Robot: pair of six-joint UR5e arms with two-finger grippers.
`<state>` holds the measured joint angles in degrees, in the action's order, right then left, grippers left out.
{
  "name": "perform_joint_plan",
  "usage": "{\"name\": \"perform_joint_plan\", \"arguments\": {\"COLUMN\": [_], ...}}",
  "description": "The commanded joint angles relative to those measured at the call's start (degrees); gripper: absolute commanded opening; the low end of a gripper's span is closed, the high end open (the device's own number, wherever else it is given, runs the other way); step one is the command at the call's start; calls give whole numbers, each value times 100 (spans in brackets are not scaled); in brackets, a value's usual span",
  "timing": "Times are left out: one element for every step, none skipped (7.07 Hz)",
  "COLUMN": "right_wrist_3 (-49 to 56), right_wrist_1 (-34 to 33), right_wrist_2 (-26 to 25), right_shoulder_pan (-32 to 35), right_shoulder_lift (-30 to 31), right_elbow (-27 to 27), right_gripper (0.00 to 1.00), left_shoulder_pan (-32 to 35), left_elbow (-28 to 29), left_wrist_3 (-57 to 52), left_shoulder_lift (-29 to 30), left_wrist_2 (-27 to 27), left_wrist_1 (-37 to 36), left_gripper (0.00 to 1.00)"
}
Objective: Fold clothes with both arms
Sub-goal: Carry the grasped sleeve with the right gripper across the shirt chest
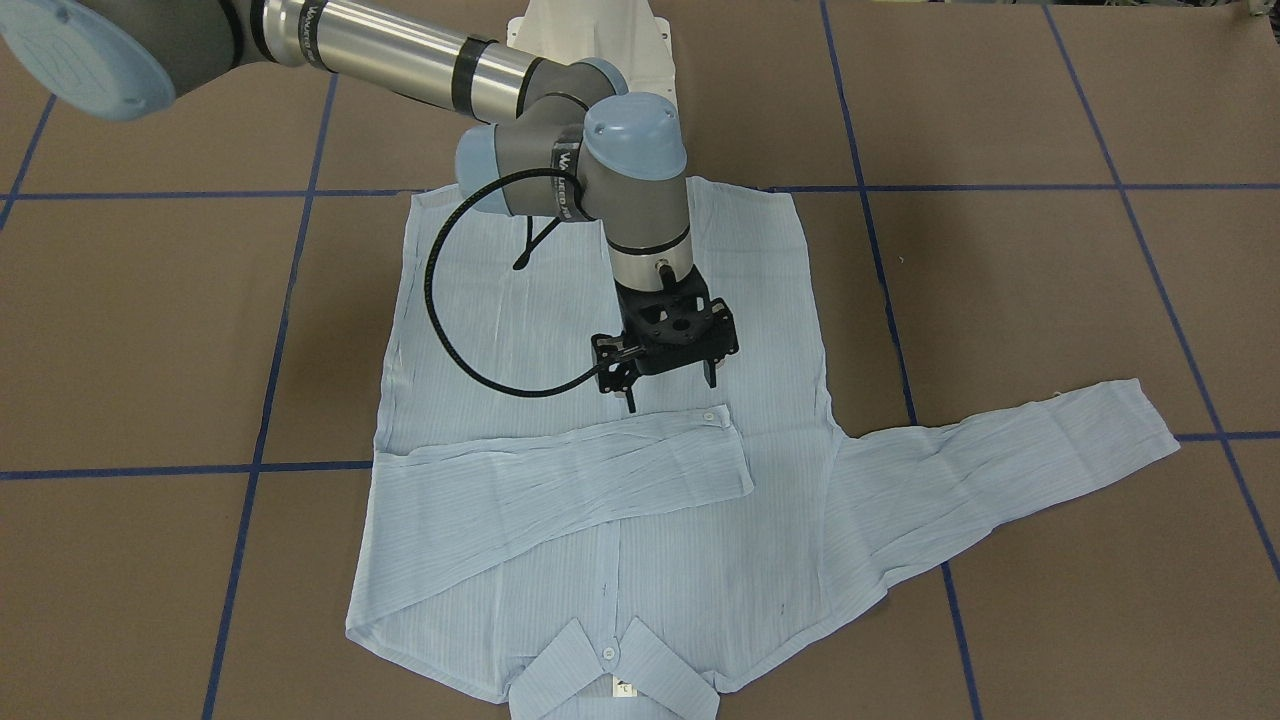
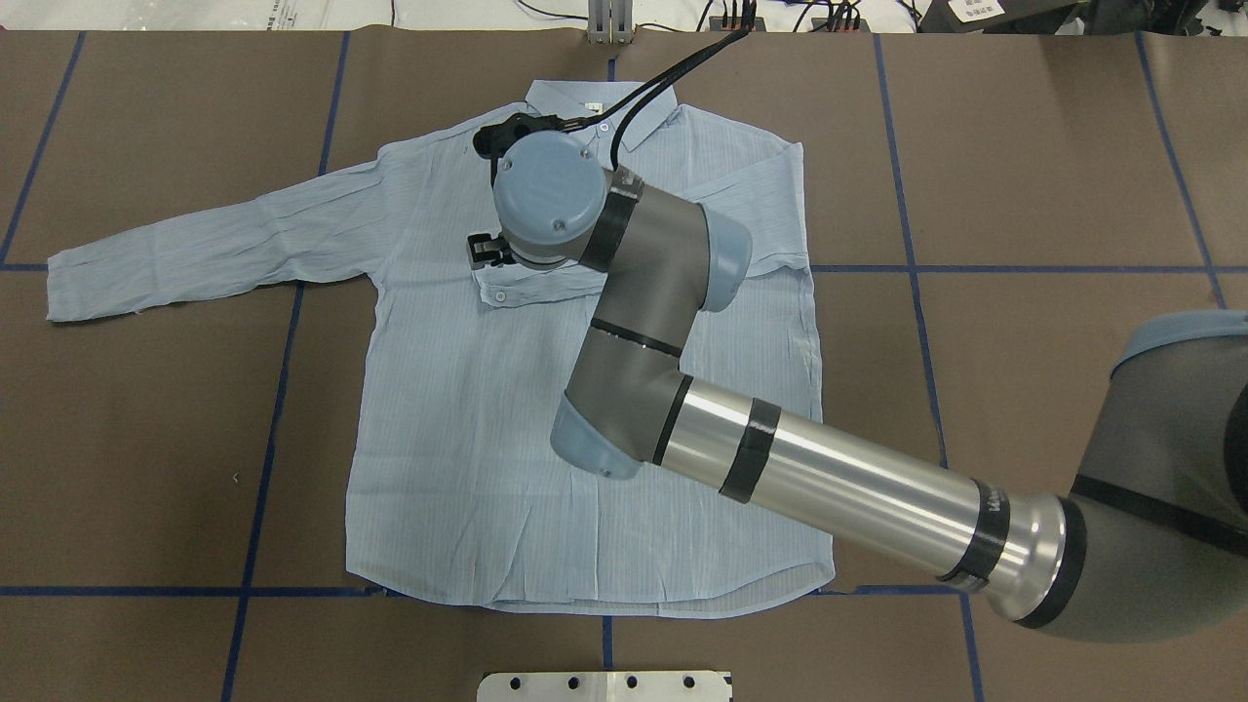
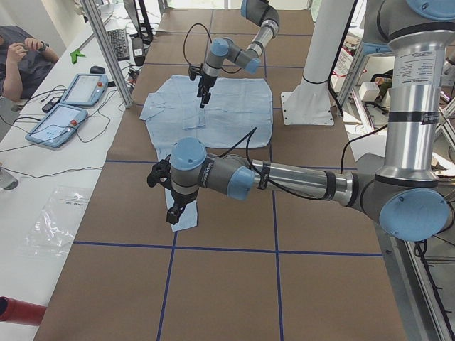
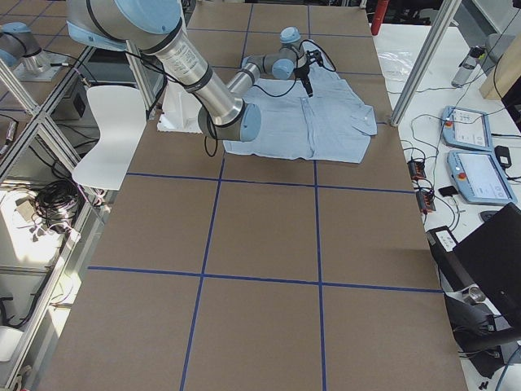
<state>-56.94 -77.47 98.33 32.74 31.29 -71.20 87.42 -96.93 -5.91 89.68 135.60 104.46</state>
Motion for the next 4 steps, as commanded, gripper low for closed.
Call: {"name": "perform_joint_plan", "arguments": {"right_wrist_3": [155, 905, 1687, 2513], "right_wrist_1": [-1207, -1227, -1227, -1218], "right_wrist_2": [1386, 1808, 2160, 2408], "right_shoulder_pan": [1036, 1511, 2047, 2548], "right_shoulder_lift": [523, 1215, 1874, 2359], "right_elbow": [-846, -1434, -1892, -2088], "right_gripper": [100, 100, 100, 100], "left_shoulder_pan": [-320, -688, -970, -1260], "left_elbow": [750, 1225, 1786, 2210], "left_wrist_3": [1267, 2277, 3096, 3705], "left_shoulder_lift": [-3, -4, -4, -4], "left_wrist_2": [-34, -51, -217, -828], "left_wrist_1": [1479, 2507, 3518, 4320], "left_gripper": [100, 100, 100, 100]}}
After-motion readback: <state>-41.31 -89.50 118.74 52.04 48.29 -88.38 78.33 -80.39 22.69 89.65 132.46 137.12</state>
